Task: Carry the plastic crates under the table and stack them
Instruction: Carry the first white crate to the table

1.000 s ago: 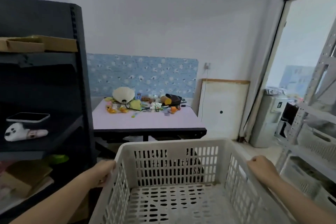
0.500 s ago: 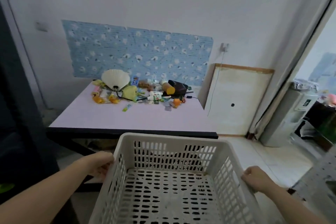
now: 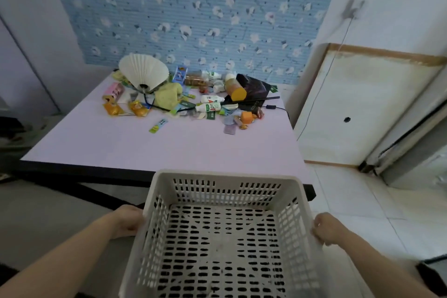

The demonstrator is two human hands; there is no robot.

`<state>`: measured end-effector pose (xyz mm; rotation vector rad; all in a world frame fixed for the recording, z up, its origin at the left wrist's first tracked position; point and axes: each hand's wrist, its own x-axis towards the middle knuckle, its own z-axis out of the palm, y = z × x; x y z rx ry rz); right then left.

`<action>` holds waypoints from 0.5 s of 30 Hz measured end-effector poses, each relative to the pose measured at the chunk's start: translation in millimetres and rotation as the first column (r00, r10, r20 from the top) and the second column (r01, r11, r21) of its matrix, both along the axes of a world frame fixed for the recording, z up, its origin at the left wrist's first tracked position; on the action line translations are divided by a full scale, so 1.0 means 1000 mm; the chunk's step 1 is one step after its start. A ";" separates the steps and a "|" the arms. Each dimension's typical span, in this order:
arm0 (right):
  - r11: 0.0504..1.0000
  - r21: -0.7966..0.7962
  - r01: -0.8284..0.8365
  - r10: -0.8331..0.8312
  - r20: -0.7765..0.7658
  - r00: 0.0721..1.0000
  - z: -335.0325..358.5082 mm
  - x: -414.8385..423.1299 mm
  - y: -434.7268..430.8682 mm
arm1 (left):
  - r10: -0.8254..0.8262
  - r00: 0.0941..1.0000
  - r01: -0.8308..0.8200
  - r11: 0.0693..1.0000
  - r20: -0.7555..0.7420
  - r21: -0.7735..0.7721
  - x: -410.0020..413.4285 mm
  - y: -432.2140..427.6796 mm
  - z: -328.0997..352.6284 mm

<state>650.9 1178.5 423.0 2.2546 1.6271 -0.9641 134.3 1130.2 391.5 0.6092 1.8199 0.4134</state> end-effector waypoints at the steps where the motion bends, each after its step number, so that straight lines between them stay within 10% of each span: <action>1: 1.000 -0.015 0.004 -0.004 -0.024 1.000 -0.004 0.000 0.009 | -0.017 1.000 0.017 1.000 -0.006 -0.016 -0.004 0.009 -0.008; 15: 0.975 -0.220 0.023 -0.027 -0.018 0.999 -0.060 -0.015 0.048 | -0.032 0.983 0.030 0.999 -0.183 -0.013 -0.009 0.017 -0.051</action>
